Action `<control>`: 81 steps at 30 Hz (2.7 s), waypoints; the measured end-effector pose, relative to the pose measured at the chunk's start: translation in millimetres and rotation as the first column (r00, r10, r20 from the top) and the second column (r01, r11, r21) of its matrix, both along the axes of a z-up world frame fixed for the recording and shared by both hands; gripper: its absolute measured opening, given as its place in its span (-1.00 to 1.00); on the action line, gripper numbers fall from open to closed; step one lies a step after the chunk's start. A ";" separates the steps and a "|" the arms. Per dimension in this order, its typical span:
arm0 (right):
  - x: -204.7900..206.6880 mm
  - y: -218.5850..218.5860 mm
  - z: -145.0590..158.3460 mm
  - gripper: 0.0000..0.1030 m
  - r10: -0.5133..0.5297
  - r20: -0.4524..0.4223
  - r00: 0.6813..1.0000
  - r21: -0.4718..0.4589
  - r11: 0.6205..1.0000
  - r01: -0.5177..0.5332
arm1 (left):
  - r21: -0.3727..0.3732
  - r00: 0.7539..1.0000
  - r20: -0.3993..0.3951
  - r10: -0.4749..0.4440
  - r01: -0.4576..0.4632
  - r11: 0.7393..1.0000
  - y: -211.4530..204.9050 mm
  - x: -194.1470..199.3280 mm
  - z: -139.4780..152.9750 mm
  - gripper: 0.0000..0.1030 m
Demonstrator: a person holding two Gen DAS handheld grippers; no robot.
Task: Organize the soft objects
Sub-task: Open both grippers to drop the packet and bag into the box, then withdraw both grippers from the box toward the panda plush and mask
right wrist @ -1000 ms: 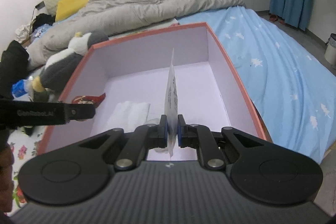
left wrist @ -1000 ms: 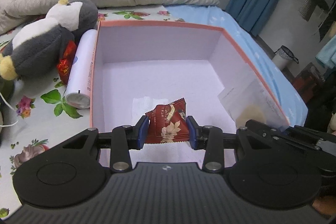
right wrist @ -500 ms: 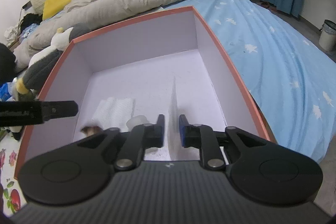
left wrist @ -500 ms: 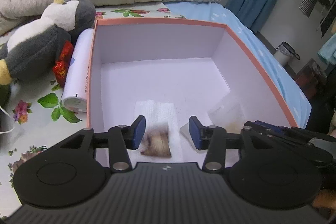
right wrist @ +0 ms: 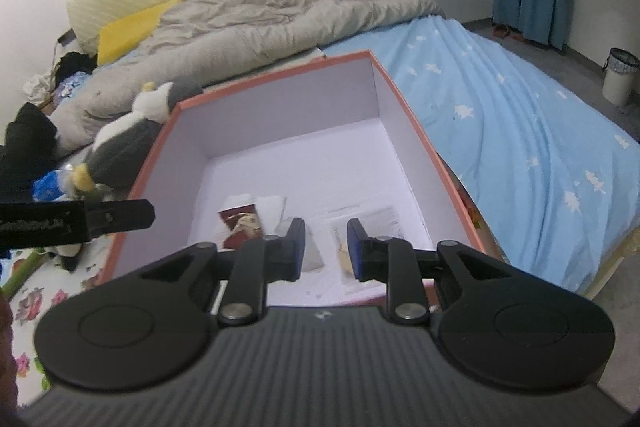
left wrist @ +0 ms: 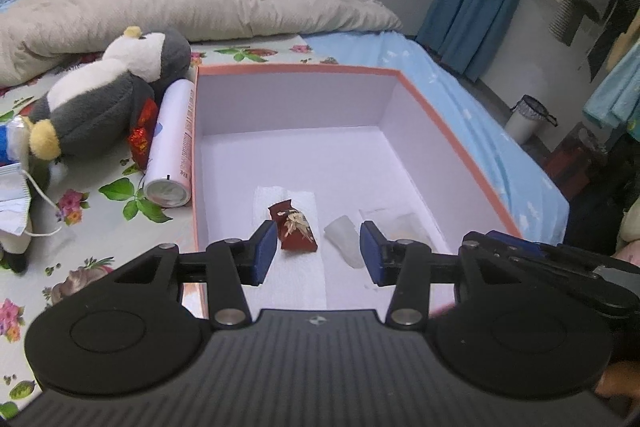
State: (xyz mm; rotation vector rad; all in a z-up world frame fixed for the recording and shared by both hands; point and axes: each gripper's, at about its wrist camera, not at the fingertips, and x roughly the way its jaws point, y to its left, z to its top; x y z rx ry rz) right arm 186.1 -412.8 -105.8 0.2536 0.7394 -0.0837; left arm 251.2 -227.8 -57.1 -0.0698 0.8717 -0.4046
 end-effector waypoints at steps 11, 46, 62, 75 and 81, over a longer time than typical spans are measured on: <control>-56.7 28.2 32.6 -0.49 0.024 0.077 0.997 -0.011 1.000 -0.023 | -0.025 0.997 0.074 0.011 -0.009 1.000 34.6 -78.0 36.8 0.00; -158.8 147.2 47.7 -0.49 0.323 0.146 0.935 -0.024 0.946 -0.323 | -0.073 0.944 0.116 0.309 -0.302 0.950 188.9 -240.2 49.9 0.00; -154.8 189.8 36.2 -0.49 0.428 0.139 0.893 -0.049 0.904 -0.425 | -0.093 0.912 0.078 0.403 -0.396 0.913 237.4 -249.8 21.6 0.00; -116.8 213.5 22.9 -0.49 0.461 0.116 0.880 -0.046 0.887 -0.459 | -0.090 0.883 0.021 0.469 -0.466 0.880 274.1 -217.6 -20.2 0.01; -89.0 231.5 22.4 -0.49 0.498 0.108 0.860 -0.056 0.867 -0.495 | -0.094 0.878 0.003 0.479 -0.476 0.874 295.5 -186.4 -44.5 0.01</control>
